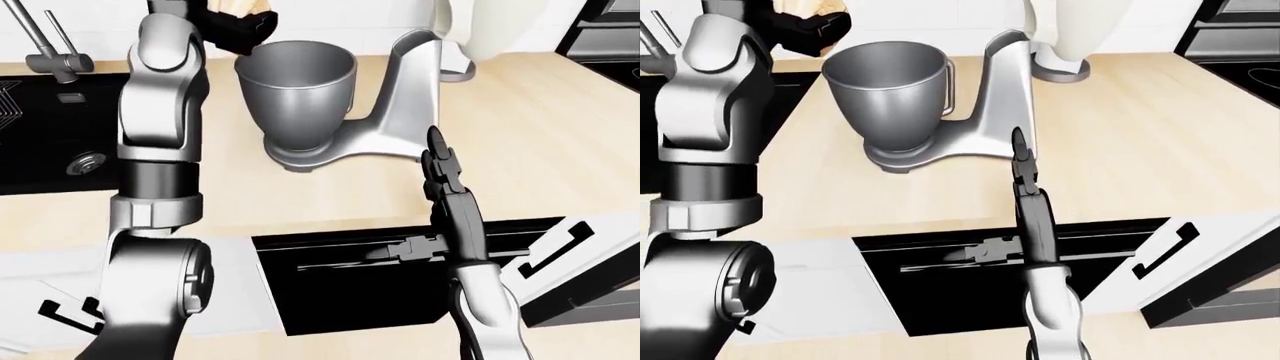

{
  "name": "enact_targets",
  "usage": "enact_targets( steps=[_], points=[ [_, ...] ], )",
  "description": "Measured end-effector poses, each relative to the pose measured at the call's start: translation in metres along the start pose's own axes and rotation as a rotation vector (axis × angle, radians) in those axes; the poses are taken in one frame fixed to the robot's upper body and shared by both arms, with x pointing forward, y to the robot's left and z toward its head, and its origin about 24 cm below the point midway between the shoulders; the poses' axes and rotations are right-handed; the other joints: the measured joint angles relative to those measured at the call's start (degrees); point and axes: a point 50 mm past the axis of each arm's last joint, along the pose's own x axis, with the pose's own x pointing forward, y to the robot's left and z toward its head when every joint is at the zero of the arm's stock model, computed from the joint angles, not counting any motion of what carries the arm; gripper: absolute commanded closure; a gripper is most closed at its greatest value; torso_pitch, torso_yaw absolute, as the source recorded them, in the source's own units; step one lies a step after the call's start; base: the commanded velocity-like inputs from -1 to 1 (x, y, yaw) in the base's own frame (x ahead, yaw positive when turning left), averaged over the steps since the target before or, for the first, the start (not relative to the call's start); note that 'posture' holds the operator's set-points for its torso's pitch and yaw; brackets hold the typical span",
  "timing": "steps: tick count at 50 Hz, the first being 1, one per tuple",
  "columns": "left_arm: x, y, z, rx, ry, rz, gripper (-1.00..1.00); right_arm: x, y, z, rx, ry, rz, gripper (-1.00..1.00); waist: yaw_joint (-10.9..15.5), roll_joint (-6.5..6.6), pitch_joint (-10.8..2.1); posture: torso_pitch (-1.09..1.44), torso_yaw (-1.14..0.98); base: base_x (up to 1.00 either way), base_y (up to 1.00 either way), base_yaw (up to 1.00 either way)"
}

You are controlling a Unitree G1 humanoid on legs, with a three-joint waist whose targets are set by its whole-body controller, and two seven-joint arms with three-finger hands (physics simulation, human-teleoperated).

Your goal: Place the bread in the stand mixer bowl.

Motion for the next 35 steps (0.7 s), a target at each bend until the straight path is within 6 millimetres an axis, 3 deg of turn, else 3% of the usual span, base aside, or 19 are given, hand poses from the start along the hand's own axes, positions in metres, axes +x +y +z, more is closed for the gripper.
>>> enact_targets(
  steps=[35],
  points=[
    [0.018,-0.042,0.010,-0.039,-0.018,-0.094,1.00,0.001,0.001,0.000,0.006,-0.003,0.005,-1.00,0.10,-0.40,-0.01,0.00,0.00,0.00,0.00,0.00]
  ],
)
